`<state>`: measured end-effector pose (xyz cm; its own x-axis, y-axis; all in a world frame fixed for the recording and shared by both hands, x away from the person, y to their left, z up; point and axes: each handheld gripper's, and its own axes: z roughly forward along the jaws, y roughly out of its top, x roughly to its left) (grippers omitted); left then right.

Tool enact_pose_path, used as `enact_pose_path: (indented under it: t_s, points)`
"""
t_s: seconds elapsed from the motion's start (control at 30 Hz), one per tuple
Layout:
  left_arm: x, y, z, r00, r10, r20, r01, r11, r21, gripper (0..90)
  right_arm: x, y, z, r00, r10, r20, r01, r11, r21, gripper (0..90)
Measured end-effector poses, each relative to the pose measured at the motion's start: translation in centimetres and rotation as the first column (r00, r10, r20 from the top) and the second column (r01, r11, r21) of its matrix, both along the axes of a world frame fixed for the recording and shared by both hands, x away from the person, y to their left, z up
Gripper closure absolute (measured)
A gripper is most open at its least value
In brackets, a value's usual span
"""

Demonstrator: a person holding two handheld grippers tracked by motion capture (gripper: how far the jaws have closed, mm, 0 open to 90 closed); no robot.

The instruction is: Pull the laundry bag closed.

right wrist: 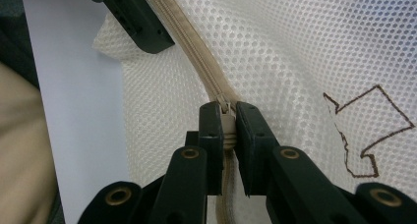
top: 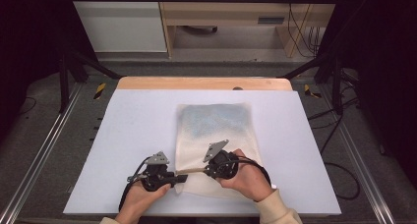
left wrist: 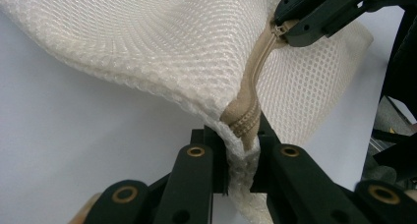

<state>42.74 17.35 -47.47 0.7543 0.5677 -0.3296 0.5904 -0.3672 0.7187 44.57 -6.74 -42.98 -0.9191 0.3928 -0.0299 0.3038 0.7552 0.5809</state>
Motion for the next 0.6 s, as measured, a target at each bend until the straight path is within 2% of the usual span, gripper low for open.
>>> enact_pose_path:
  t_s: [0.6]
  points:
    - [0.0,-0.1,0.1,1.0,-0.004,0.002,0.004,1.0,-0.001,82.9,-0.1,-1.4,-0.1,0.9997,-0.025,-0.008,0.025,0.9997,0.009,82.2]
